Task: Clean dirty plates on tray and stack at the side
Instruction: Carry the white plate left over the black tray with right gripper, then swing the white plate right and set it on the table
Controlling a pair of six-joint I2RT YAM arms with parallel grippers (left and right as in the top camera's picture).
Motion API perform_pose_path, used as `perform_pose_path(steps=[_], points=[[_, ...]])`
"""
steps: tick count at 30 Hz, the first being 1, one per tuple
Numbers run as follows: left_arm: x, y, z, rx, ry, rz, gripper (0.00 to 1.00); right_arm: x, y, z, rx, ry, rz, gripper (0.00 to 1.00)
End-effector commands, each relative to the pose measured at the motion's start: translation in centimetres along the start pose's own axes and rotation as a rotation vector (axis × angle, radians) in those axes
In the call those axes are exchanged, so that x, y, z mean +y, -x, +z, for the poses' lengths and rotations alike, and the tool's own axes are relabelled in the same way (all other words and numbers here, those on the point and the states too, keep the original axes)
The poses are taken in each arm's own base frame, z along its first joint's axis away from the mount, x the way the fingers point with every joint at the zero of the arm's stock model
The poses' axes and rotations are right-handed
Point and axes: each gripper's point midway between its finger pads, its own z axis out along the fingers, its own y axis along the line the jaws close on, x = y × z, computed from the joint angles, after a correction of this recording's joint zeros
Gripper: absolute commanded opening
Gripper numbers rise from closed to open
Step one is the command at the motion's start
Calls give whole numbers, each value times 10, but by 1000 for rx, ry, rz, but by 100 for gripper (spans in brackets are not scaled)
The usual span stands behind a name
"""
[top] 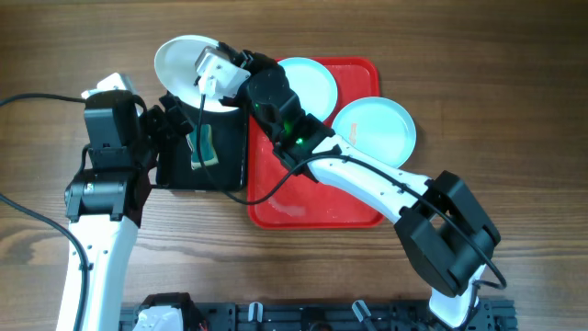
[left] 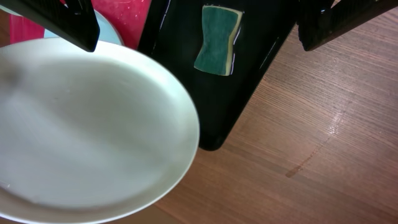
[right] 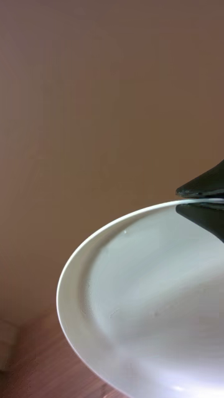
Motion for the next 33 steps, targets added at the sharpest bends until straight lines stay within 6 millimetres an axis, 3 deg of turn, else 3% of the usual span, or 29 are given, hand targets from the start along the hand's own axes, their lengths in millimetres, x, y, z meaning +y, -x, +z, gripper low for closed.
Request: perform_pose_path(steps=[1,5,11,15,19,24,28,31,33], points=[[1,6,-2,-19,9,-2,100,-3,-7,4,30,10,298,4],[1,6,-2,-19,9,-2,100,-4,-37,6,119,51,563,4],[1,6,-2,-19,9,-2,100,-12,-58,2,173,173,843,4],[1,6,-2,-19,9,-2,100,-43,-76,-7,204,270,1128,4],[1,6,-2,-19,9,-2,100,-78,-104,-25,262,304,1266,4],[1,6,-2,-19,9,-2,100,-154,-160,-69,369,138,1357,4],[1,6,-2,-19,9,-2,100,-222,-211,-120,434,-67,1412,4],[1,6,-2,-19,9,-2,100,-266,-267,-165,506,-274,1464,4],[1,6,-2,-19,9,-2,100,-290,-311,-206,593,-467,1482,4]])
